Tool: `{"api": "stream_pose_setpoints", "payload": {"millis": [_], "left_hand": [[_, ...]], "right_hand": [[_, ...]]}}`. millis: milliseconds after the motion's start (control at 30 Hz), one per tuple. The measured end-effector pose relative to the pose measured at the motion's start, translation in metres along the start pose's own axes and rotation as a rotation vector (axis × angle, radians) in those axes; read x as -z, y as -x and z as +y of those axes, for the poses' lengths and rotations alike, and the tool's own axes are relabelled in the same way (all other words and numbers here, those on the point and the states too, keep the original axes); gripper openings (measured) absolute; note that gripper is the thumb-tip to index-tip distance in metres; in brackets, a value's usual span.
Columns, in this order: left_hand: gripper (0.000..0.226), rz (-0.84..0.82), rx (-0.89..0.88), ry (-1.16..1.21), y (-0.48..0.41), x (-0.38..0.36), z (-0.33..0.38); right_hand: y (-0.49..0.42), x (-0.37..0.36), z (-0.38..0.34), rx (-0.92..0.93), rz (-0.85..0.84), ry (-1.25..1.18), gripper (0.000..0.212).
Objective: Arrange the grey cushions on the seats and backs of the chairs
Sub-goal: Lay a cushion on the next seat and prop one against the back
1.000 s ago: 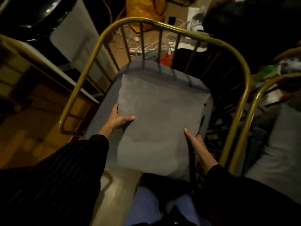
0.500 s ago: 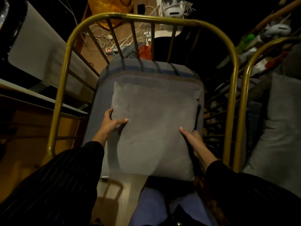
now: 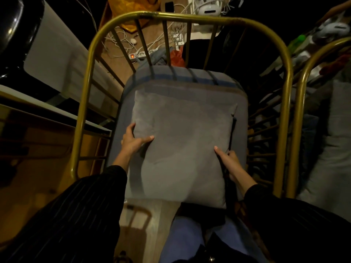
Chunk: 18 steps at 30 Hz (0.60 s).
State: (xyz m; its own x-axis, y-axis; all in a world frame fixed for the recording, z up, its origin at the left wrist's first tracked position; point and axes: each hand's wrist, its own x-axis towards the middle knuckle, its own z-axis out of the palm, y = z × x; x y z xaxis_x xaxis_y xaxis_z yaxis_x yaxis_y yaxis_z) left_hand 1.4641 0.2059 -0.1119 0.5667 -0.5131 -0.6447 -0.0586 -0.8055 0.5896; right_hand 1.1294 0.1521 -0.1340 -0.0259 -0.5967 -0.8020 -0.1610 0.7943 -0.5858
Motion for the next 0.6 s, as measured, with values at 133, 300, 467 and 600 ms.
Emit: {"api": "stream_pose_setpoints", "payload": {"millis": [133, 300, 467, 600], "left_hand": [[0.121, 0.01, -0.01, -0.016, 0.004, 0.003, 0.002], [0.125, -0.001, 0.012, -0.038, 0.005, -0.004, 0.0], [0.098, -0.068, 0.011, -0.272, 0.019, -0.019, -0.005], [0.077, 0.066, -0.031, -0.357, 0.031, -0.032, 0.004]], "right_hand": [[0.004, -0.003, 0.001, 0.0, 0.023, -0.003, 0.068], [0.005, 0.0, -0.006, 0.032, 0.086, 0.043, 0.059], [-0.005, -0.006, 0.0, -0.022, 0.021, 0.14, 0.077], [-0.004, -0.013, 0.002, -0.044, 0.004, 0.265, 0.089]]}}
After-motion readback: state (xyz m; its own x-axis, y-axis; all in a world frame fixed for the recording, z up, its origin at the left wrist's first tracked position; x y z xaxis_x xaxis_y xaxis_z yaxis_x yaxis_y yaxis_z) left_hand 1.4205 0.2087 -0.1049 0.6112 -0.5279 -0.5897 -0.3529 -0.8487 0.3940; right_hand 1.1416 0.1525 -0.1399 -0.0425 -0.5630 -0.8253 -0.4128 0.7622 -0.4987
